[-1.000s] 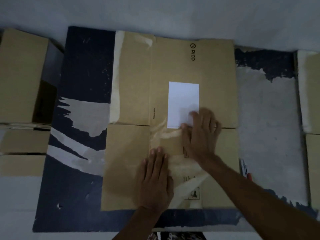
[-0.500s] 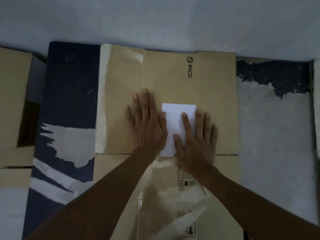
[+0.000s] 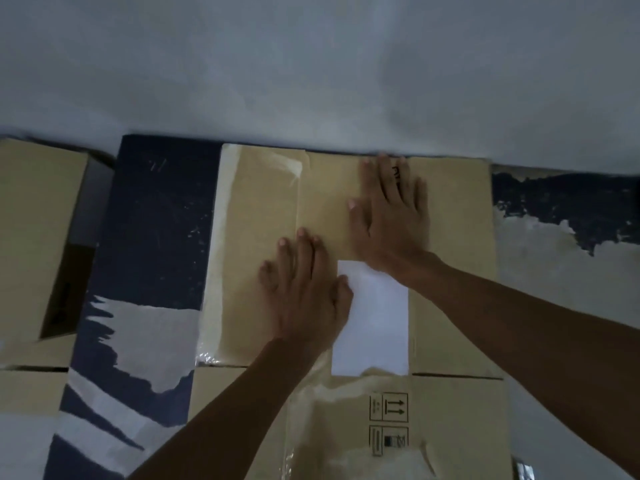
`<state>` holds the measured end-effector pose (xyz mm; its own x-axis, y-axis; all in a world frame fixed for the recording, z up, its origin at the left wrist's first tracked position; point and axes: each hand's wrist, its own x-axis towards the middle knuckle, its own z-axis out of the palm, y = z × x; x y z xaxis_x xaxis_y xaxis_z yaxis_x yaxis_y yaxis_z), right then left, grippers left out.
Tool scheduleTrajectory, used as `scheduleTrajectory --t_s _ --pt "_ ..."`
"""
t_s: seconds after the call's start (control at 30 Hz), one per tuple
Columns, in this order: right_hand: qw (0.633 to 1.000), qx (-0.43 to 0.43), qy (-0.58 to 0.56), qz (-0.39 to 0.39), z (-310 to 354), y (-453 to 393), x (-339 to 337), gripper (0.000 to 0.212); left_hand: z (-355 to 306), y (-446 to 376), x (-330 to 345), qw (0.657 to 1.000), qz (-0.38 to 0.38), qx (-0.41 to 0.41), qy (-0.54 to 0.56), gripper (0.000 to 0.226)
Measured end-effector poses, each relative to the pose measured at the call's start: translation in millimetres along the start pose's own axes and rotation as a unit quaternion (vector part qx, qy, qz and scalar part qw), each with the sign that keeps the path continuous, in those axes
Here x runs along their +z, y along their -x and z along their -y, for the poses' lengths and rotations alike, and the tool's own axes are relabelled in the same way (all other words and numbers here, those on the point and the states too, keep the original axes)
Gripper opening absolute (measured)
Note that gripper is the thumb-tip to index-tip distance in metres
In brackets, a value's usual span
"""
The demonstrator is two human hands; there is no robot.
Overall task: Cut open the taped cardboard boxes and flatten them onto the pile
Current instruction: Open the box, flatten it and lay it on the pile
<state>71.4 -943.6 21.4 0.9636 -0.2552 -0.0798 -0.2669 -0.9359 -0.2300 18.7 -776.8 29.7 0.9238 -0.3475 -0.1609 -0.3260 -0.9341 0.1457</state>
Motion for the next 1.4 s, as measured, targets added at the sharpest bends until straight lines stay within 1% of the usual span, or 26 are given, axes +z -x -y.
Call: scheduleTrajectory --t_s 0.07,0.1,0.13,0.2,0.23,0.37,0.5,0.63,0.7,0.77,0.87,0.93,0.97,1.0,1.07,1.13,1.17,1.23,1.27,1.3,1.33,1.37,1.4 --pt "1.0 -0.007 -0.008 -0.008 -2.3 0.5 0.2 0.067 4.0 -31.9 -8.4 0.999 -0.037 0.02 0.016 0.056" --pt "1.0 -0.011 -0.008 -0.01 -4.4 -0.6 -0.2 0.067 5.2 -53.1 -11.3 0.997 -0.055 0.031 0.036 0.058" --pt "1.0 -0.016 -0.006 -0.013 -5.8 -1.8 0.2 0.067 6.5 -73.8 -13.2 0.996 -0.058 0.047 0.054 0.064" --pt "1.0 -0.021 -0.003 -0.018 -5.7 -2.1 2.8 0.066 8.5 -103.5 -13.3 0.994 -0.023 0.082 0.064 0.075" --pt "1.0 -0.021 -0.002 -0.02 -4.7 -2.3 3.9 0.065 8.0 -109.7 -11.2 0.994 -0.009 0.091 0.06 0.077" --pt "0.999 -0.042 0.008 0.003 -13.1 0.6 -2.0 0.069 13.3 -112.1 -7.8 0.995 -0.018 0.09 0.041 0.077" --pt "0.999 0.02 0.025 0.006 -36.4 29.1 -5.5 0.076 15.0 -115.0 -8.6 0.995 -0.02 0.089 0.035 0.08" --pt "0.999 0.028 0.024 0.012 -36.8 32.0 -7.0 0.078 37.5 -121.7 -21.0 0.991 -0.01 0.117 0.067 0.084" --pt "0.999 0.029 0.027 0.01 -37.6 30.2 -6.8 0.078 56.3 -118.0 -23.8 0.994 -0.027 0.083 0.07 0.087" --pt "0.999 0.028 0.036 0.007 -39.9 29.9 -5.9 0.079 62.4 -112.5 -20.8 0.997 -0.036 0.054 0.029 0.084" --pt "0.999 0.025 0.037 0.011 -40.4 29.1 -3.8 0.079 58.6 -111.6 -16.7 0.998 -0.031 0.058 0.011 0.082" --pt "0.999 0.022 0.027 0.013 -41.6 29.0 -4.2 0.079 61.6 -113.9 -19.2 0.997 -0.025 0.063 0.037 0.08" --pt "1.0 0.016 0.016 0.01 -43.4 30.0 -4.9 0.078 65.5 -113.5 -20.2 0.995 -0.025 0.066 0.075 0.079" --pt "1.0 0.004 -0.009 0.003 -45.9 31.0 -5.6 0.077 68.9 -111.3 -21.4 0.989 -0.034 0.062 0.128 0.078" --pt "0.993 -0.011 -0.113 -0.028 -51.6 34.8 -8.3 0.075 74.7 -99.5 -23.8 0.973 -0.076 0.023 0.219 0.077" --pt "0.977 -0.006 -0.21 -0.048 -57.2 38.7 -12.1 0.073 77.2 -77.4 -25.7 0.968 -0.111 -0.062 0.216 0.079" --pt "0.971 0.002 -0.235 -0.042 -58.8 40.9 -14.9 0.072 78.5 -62.7 -27.4 0.966 -0.116 -0.116 0.2 0.08" --pt "0.966 0.032 -0.255 -0.036 -60.9 48.1 -21.4 0.071 80.7 -30.7 -31.3 0.951 -0.099 -0.223 0.192 0.084" --pt "0.964 0.067 -0.252 -0.051 -62.0 55.2 -24.8 0.071 82.4 -15.8 -33.3 0.942 -0.088 -0.256 0.198 0.085" --pt "0.962 0.121 -0.234 -0.071 -62.9 65.1 -30.0 0.073 84.0 -1.6 -35.5 0.937 -0.076 -0.275 0.203 0.083" --pt "0.956 0.196 -0.202 -0.077 -66.4 78.0 -33.6 0.076 85.8 10.6 -36.1 0.934 -0.063 -0.285 0.207 0.079" --pt "0.945 0.278 -0.158 -0.064 -69.6 92.7 -37.9 0.079 87.1 21.9 -35.4 0.932 -0.047 -0.289 0.212 0.075" --pt "0.931 0.345 -0.113 -0.034 -71.5 109.2 -41.6 0.081 87.6 31.2 -34.7 0.931 -0.032 -0.289 0.22 0.071"
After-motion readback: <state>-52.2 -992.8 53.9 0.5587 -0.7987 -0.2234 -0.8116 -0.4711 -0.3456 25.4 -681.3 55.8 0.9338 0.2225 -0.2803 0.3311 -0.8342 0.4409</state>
